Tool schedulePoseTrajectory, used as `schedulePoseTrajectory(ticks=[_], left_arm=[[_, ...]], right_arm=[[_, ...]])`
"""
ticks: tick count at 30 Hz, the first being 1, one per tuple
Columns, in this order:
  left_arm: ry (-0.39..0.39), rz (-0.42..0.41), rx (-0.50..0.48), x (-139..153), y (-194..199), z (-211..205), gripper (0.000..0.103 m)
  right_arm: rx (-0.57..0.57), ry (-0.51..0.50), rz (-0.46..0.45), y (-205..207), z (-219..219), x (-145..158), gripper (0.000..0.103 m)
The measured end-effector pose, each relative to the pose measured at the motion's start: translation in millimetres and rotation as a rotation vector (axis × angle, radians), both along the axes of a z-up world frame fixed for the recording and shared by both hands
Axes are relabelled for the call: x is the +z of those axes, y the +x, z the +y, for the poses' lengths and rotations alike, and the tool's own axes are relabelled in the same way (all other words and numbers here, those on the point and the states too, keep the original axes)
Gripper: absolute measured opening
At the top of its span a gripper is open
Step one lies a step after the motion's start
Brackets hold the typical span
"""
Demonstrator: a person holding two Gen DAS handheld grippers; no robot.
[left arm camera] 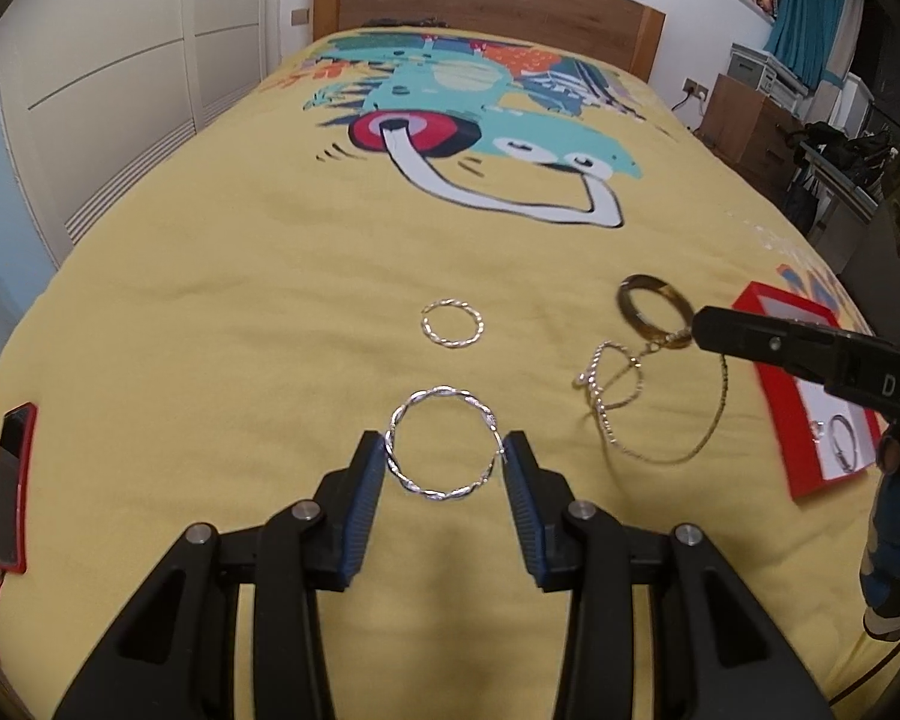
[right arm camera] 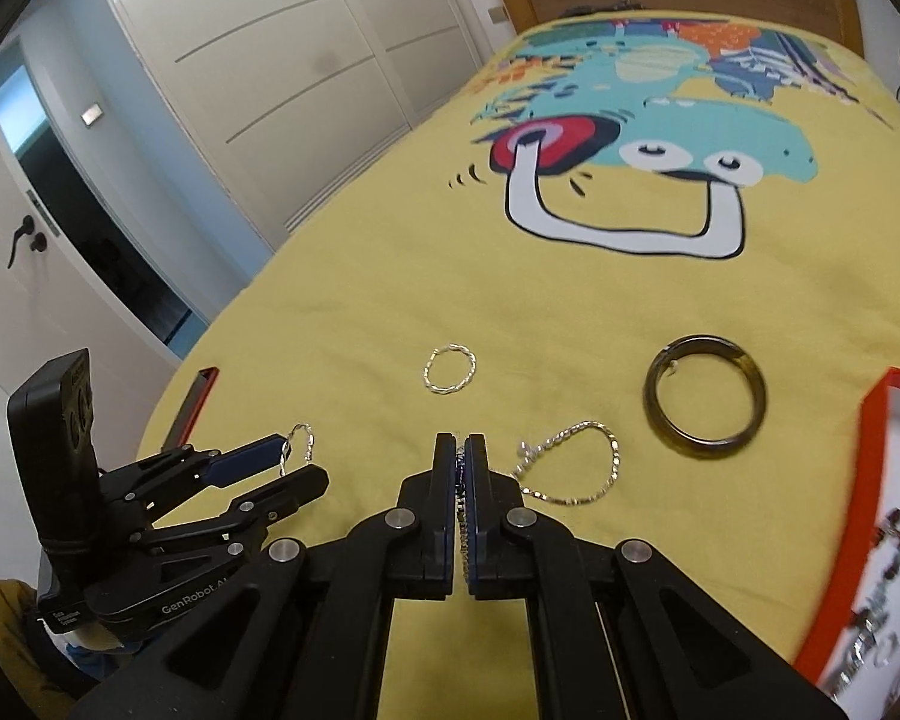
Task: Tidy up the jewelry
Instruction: 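Carry the twisted hoop and silver chain over the red box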
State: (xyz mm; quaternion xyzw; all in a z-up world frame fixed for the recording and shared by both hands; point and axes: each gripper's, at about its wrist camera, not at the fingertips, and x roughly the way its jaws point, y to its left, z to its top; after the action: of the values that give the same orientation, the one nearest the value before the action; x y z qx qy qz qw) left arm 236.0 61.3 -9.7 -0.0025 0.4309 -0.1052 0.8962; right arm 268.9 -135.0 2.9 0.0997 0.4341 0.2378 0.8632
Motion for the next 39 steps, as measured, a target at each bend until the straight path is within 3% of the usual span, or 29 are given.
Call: schedulePoseTrajectory(ticks=[12, 24, 31, 39], left_arm=[[-0.016, -0.08, -0.023, 57.4, -53.5, -21.4, 0.038], [-0.044, -0.149, -0.163, 109.9, -94.3, -117.3, 0.038], [-0.05, -0.128, -0.278, 105.9, -94.4, -188.9, 0.038], [-0.046, -0.067, -0.374, 78.3, -74.8, -257.7, 0.038]], right_arm=[[-0.067, 0.04, -0.125, -59.7, -44.1, 74.7, 0.002], [-0.178, 0.057, -0.295, -124.6, -134.5, 151.7, 0.002], [-0.241, 0.028, -0.313, -133.9, -186.5, 161.4, 0.002], [-0.268, 0.01, -0.26, -99.1, -224.8, 132.2, 0.002]])
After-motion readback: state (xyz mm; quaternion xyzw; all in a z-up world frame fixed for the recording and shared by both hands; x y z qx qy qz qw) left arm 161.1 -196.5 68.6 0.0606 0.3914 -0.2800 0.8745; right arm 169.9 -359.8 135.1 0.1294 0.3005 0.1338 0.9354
